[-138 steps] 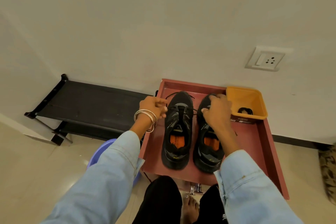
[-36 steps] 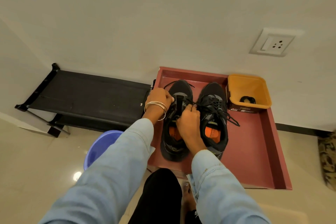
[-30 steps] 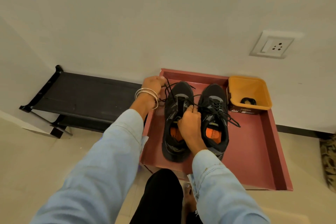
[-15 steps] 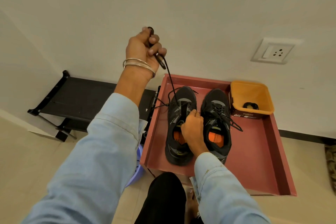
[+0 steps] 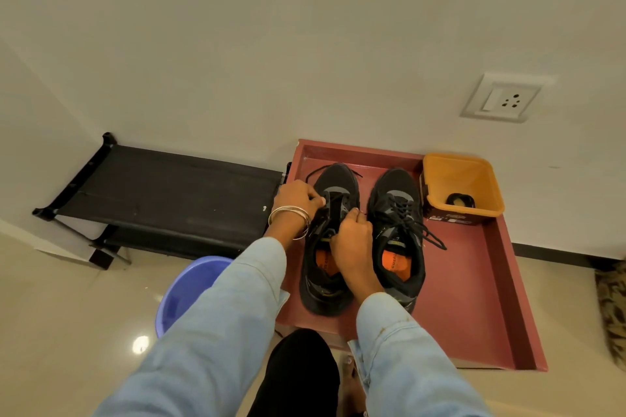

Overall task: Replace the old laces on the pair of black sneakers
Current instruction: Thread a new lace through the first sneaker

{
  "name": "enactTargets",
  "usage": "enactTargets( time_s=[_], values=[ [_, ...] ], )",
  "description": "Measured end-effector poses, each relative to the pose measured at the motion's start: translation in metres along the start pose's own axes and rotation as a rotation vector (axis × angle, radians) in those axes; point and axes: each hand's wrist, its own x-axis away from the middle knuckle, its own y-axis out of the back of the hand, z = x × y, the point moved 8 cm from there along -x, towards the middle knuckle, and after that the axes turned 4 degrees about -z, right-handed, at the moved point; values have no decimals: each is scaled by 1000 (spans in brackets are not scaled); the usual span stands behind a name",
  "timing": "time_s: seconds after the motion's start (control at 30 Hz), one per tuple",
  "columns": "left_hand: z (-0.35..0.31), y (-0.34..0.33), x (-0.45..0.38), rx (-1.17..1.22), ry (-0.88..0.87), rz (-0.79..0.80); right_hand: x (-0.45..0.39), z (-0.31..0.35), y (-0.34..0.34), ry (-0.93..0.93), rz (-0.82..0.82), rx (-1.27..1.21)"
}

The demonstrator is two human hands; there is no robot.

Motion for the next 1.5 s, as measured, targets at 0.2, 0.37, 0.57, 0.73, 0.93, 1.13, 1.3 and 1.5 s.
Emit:
enactTargets(
  time_s=[0.2,0.37,0.57,0.73,0.93,1.13,1.3,1.5],
  values=[
    [13,21,-3,220,98,-200,0,-1,-1,-1,-7,18],
    [42,-12,13,322,301,-45,1,1,-1,-8,-2,13],
    [38,-6,11,29,197,-25,0,1,4,11,-4,32],
    [8,14,-6,-460,-66,-207,1,3,4,27,-34,35],
    [20,3,-18,-486,-86,-92,0,-2,2,-14,-27,-50],
    [17,41,-11,297,111,-60,2,-1,6,-36,45,-106],
    [-25,57,16,792,115,108,6,22,52,152,-59,-552],
    [-49,53,31,1179,254,201,28,50,81,88,284,-1210]
  ],
)
